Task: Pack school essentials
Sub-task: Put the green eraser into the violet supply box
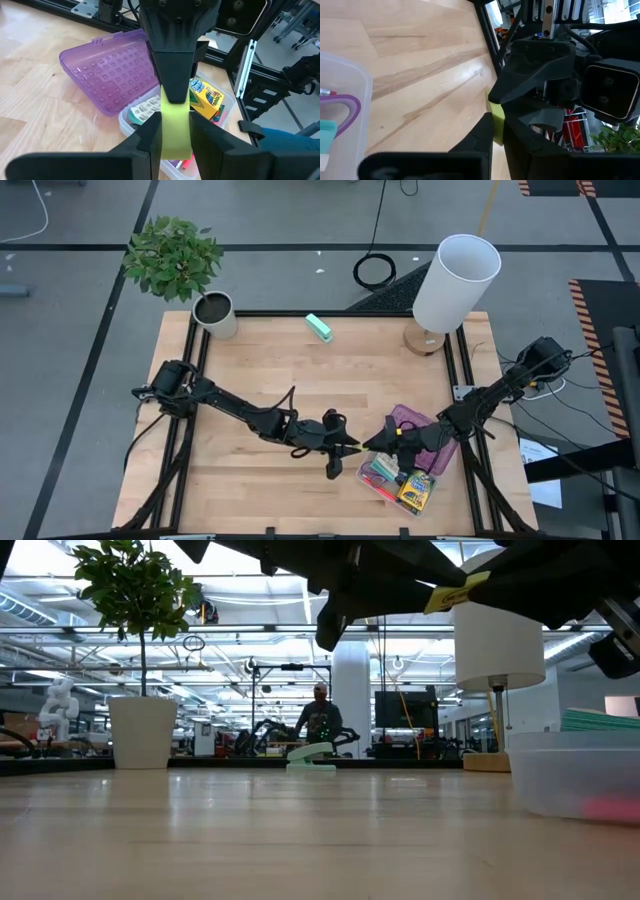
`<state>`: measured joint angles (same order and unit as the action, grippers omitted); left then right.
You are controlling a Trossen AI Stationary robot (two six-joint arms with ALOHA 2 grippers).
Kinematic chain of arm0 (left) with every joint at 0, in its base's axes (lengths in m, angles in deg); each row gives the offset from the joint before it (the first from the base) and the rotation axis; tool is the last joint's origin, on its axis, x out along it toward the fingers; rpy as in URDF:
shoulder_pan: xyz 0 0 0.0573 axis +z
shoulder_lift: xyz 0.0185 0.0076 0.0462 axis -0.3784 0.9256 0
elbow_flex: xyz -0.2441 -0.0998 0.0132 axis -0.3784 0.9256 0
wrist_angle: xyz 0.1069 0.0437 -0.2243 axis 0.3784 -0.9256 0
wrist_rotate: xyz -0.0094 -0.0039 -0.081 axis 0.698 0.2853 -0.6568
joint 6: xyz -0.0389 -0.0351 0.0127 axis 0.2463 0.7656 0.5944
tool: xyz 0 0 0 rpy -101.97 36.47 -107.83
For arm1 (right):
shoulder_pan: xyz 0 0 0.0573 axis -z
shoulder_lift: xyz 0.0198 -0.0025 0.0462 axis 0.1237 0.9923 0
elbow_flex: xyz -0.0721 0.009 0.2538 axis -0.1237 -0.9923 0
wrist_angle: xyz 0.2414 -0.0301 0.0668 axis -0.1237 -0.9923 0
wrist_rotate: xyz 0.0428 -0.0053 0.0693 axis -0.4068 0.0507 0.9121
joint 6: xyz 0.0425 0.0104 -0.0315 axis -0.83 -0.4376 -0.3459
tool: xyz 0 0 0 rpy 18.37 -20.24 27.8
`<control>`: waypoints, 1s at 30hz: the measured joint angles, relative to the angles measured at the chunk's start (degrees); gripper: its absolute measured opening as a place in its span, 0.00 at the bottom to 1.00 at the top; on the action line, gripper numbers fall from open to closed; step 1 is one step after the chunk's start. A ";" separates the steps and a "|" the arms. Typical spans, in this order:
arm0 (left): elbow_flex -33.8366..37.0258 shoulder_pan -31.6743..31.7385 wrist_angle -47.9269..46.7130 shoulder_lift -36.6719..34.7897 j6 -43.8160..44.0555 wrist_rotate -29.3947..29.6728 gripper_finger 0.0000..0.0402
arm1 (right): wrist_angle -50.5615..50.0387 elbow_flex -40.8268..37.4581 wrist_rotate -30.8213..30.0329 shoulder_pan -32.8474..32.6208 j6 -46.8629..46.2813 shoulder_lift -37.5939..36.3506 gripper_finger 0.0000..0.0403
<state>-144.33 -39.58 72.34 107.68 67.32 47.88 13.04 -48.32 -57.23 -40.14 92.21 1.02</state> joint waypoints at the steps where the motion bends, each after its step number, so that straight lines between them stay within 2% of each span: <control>1: 0.00 0.00 0.00 0.00 0.04 0.00 0.23 | 0.00 0.00 0.21 0.00 0.00 0.00 0.05; 7: 0.00 -0.04 0.58 0.00 1.20 0.20 0.26 | -0.24 0.00 0.93 -0.01 -2.32 -0.07 0.05; 15: -0.02 -0.74 2.04 -0.02 2.61 3.88 0.57 | -0.95 0.00 1.09 -2.98 -9.31 -0.04 0.05; 19: -0.02 -0.70 2.06 -0.02 2.39 4.75 0.68 | -2.00 0.00 1.05 -6.02 -16.02 -0.04 0.05; 25: -0.02 -0.63 2.05 -0.02 2.43 5.64 0.69 | -3.54 0.00 0.66 -12.32 -27.84 -0.04 0.05; 30: -0.02 -0.63 2.81 -0.02 2.63 5.66 0.64 | -4.95 0.02 -4.25 -17.87 -38.71 -0.04 0.05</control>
<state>-144.35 -40.21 75.15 107.65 69.95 53.54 8.08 -48.30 -61.49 -58.01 53.49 0.97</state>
